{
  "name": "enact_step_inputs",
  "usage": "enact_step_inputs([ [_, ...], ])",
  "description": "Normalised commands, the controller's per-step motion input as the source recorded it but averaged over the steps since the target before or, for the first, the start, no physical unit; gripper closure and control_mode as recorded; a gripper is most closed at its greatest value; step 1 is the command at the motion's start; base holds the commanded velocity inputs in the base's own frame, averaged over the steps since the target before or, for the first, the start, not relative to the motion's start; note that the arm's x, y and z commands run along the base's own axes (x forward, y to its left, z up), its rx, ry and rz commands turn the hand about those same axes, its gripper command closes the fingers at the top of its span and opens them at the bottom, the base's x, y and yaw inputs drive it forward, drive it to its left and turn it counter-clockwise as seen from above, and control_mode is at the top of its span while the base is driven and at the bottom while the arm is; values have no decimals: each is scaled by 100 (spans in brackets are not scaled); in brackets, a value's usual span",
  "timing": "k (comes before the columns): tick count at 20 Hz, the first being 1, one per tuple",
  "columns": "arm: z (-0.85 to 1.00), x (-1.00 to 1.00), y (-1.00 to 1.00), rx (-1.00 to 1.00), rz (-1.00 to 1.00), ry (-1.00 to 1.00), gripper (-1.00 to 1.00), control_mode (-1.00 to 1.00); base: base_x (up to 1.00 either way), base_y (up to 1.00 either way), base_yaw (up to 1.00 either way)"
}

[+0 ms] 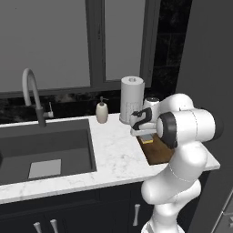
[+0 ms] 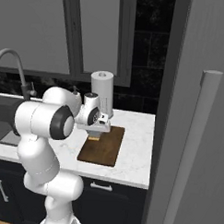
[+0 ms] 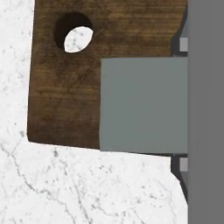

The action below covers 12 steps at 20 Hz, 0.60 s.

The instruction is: Pick up the sponge from the counter and clean the cutting board by briefly scrubbing or pressing down on the cutting board. Once finished, release the sponge.

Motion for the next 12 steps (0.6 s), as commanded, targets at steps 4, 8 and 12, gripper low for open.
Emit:
enact_step_inputs([
  [4, -22, -56, 0, 0, 0, 0, 100, -100, 0, 0, 0],
  [8, -24, -63, 0, 0, 0, 0, 100, -100, 0, 0, 0],
  [12, -22, -66, 0, 0, 0, 0, 100, -100, 0, 0, 0],
])
